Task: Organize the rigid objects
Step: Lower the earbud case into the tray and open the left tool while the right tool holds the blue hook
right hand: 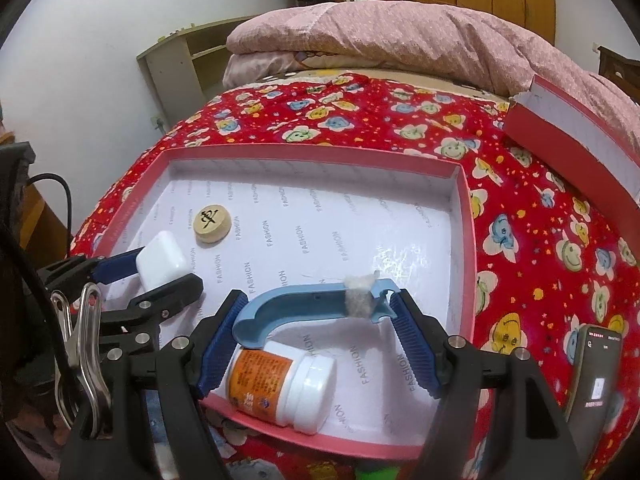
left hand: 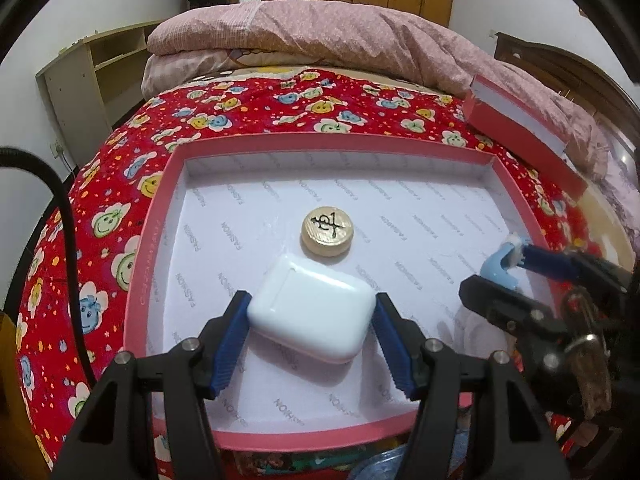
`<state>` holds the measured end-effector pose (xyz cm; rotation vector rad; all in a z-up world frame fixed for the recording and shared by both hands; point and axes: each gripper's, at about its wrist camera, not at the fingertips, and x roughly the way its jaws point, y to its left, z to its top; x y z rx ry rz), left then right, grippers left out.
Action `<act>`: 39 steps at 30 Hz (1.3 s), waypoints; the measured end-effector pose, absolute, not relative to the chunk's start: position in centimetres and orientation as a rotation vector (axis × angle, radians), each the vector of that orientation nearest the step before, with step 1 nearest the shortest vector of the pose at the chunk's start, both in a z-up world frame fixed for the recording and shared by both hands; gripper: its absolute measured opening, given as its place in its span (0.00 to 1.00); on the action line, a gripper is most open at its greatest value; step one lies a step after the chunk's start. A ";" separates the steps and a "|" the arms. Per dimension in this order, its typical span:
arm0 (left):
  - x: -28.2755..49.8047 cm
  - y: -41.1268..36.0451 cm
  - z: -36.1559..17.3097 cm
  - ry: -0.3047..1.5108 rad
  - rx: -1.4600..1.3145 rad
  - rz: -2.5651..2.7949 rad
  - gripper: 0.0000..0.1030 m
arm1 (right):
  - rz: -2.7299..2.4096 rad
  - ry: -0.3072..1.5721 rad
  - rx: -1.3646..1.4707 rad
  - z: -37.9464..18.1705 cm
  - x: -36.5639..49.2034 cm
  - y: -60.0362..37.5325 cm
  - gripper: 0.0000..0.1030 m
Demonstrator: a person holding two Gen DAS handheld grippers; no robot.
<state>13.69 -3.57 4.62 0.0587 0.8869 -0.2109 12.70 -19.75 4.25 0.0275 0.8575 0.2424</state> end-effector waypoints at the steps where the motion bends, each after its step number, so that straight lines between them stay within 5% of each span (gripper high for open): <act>1: 13.7 -3.6 4.6 0.885 0.062 -0.210 0.63 | 0.241 0.860 0.029 4.1 12.8 -19.8 0.72; 39: 12.1 -3.2 6.3 0.844 0.050 -0.208 0.64 | 0.228 0.820 0.100 5.7 11.7 -20.9 0.74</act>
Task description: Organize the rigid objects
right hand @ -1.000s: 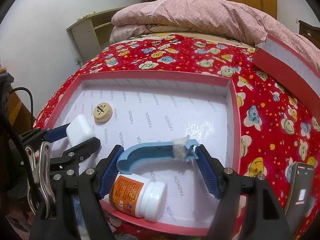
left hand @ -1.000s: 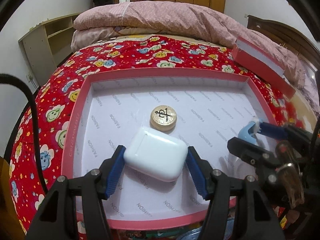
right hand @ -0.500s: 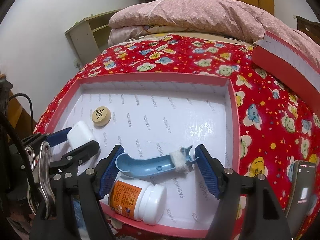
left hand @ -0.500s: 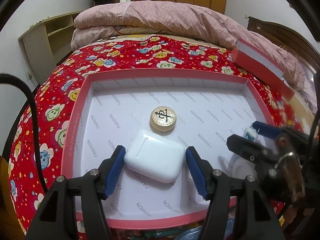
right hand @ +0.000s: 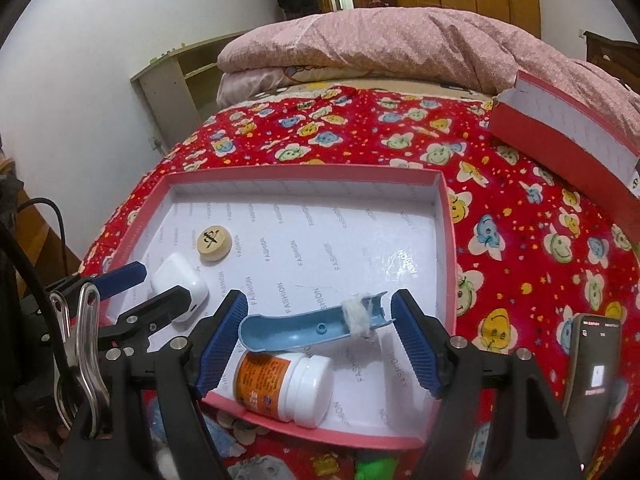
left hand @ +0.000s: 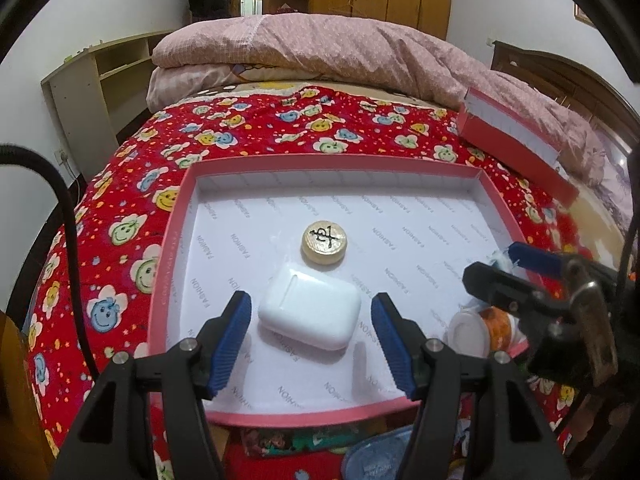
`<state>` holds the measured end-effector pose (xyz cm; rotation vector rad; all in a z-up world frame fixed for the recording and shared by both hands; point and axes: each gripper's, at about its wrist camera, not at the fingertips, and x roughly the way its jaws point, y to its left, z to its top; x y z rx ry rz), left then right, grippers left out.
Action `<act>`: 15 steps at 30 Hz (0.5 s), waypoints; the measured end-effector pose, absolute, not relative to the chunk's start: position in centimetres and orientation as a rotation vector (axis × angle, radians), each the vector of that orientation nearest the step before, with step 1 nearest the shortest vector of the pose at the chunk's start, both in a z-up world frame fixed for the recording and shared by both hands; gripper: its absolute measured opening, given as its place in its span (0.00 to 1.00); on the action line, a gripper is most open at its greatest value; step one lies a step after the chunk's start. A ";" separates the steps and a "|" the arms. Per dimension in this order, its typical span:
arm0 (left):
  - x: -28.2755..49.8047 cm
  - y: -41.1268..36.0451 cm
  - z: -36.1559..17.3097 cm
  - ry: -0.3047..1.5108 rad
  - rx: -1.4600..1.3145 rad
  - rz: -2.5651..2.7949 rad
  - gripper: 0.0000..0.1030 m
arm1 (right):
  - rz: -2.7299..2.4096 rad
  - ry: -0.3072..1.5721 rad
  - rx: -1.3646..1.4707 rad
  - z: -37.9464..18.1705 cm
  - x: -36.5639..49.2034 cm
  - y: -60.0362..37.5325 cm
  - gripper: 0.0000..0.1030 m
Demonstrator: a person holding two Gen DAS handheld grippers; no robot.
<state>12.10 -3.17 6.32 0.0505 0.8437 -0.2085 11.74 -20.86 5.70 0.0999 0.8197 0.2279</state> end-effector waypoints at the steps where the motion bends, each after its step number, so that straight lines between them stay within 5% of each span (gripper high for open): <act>1: 11.9 -3.0 6.5 0.842 0.047 -0.208 0.64 | 0.229 0.817 0.100 5.8 11.6 -20.9 0.74; 15: 7.4 -1.9 7.5 0.837 0.024 -0.203 0.64 | 0.249 0.825 0.102 6.4 6.8 -20.5 0.74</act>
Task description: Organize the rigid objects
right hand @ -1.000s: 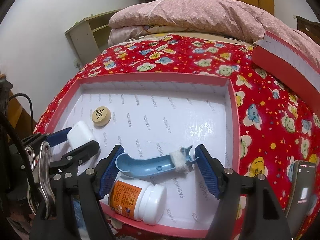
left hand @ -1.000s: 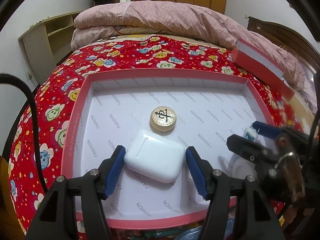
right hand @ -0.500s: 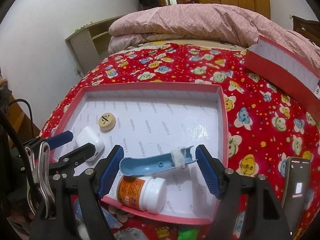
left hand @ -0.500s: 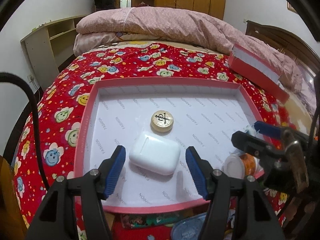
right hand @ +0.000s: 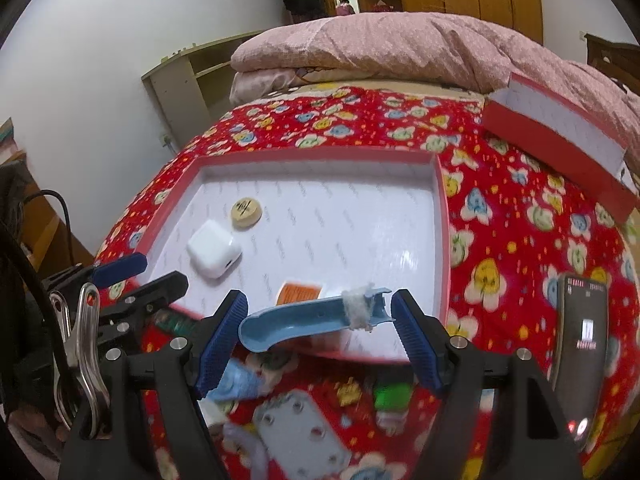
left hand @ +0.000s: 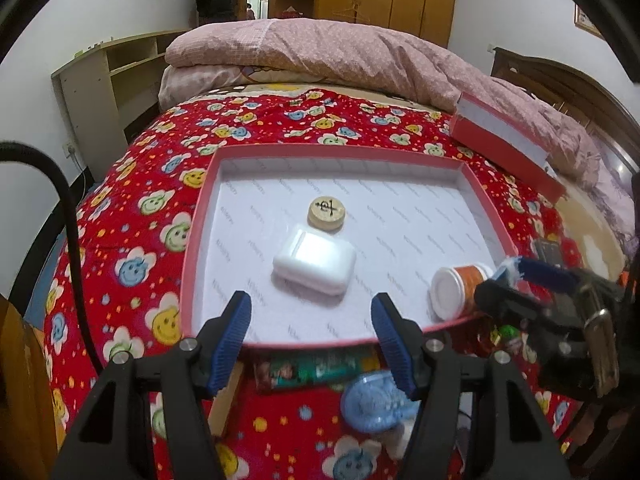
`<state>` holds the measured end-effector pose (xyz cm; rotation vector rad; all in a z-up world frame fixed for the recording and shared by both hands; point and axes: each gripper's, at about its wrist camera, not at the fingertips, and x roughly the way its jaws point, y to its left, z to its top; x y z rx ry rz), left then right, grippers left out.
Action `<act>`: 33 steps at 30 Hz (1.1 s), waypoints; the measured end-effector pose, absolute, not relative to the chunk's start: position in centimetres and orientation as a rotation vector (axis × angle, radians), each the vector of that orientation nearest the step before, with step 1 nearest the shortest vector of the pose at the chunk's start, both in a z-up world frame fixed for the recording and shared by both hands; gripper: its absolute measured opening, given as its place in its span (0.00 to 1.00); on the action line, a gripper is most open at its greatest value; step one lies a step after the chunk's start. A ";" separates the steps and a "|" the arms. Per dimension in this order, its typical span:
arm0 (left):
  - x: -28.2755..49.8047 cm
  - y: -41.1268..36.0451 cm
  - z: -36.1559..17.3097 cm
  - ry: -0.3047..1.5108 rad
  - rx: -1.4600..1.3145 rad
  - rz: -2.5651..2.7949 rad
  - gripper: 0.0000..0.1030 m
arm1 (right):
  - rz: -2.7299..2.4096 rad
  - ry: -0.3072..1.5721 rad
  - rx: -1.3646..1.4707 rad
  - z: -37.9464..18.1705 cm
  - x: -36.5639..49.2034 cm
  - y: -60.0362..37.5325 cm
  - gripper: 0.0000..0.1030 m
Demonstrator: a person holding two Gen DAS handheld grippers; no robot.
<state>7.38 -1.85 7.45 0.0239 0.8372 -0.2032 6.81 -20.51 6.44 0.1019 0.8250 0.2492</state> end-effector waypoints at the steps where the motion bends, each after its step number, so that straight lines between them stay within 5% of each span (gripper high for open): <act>1: 6.9 -1.7 7.5 0.837 0.020 -0.204 0.64 | 0.252 0.830 0.107 6.3 6.5 -20.5 0.74; 33: -0.1 0.1 5.7 0.872 -0.003 -0.217 0.64 | 0.302 0.860 0.080 4.3 -0.9 -19.3 0.74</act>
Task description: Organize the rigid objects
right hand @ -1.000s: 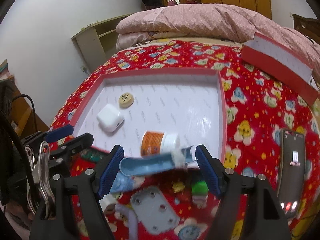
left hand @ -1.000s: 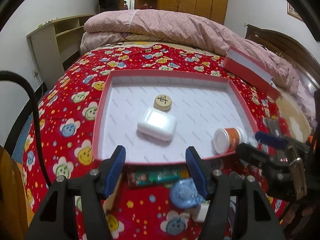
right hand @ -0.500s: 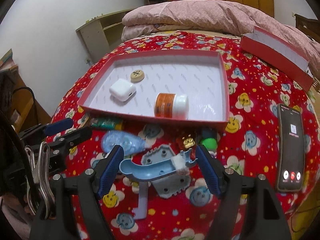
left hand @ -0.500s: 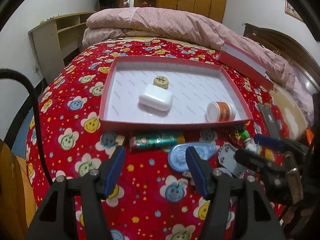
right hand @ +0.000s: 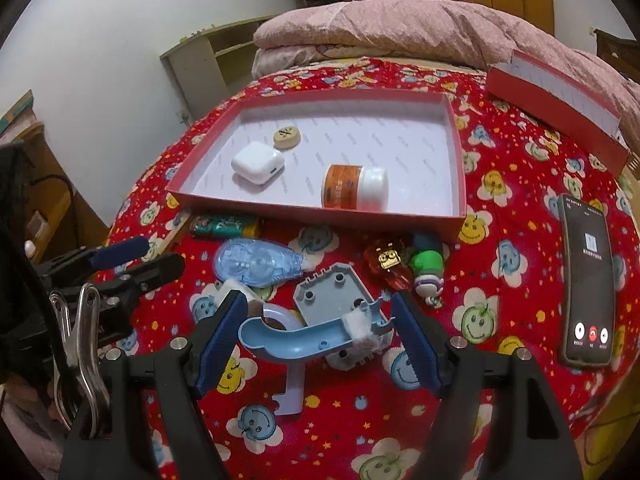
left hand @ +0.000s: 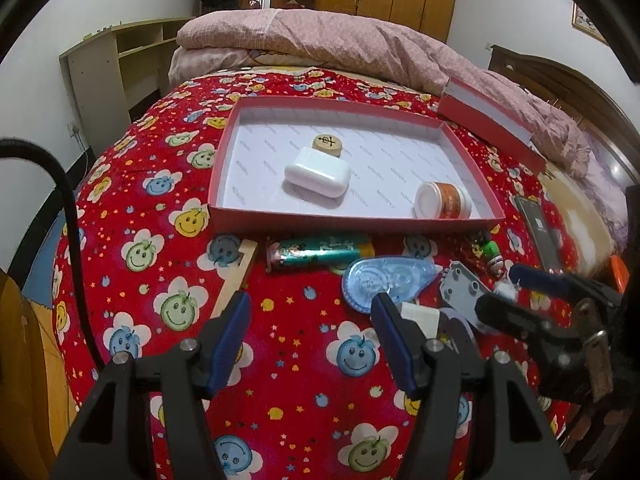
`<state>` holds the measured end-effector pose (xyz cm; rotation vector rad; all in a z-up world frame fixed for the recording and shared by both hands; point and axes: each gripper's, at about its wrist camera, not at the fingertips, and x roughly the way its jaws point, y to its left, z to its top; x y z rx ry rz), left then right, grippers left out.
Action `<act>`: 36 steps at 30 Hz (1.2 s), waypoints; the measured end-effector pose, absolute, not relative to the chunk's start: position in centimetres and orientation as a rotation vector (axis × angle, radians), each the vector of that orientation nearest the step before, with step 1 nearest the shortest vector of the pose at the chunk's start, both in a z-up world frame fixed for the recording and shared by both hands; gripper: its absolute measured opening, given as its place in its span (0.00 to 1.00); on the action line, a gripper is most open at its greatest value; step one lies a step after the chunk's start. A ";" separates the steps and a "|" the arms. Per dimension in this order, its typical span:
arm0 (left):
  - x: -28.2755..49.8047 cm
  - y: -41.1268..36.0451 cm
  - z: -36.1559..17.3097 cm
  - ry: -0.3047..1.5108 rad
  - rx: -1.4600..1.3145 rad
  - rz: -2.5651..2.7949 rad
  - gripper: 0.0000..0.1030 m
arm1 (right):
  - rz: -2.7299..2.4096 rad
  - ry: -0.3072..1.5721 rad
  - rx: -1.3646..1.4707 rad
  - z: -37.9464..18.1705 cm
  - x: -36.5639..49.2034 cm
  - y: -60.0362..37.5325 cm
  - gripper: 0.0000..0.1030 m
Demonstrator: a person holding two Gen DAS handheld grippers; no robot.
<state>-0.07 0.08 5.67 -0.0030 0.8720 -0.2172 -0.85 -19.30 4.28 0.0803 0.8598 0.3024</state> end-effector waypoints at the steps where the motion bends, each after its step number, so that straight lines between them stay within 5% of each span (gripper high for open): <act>1: -0.1 0.1 5.6 0.875 -0.005 -0.223 0.64 | 0.309 0.858 0.082 4.3 -0.9 -19.4 0.74; 19: -1.1 -2.1 4.5 0.898 0.019 -0.322 0.64 | 0.351 0.863 0.086 3.4 -3.3 -20.4 0.74; 36: 0.2 -1.4 4.0 0.910 0.000 -0.297 0.64 | 0.284 0.801 0.013 6.6 8.0 -19.1 0.74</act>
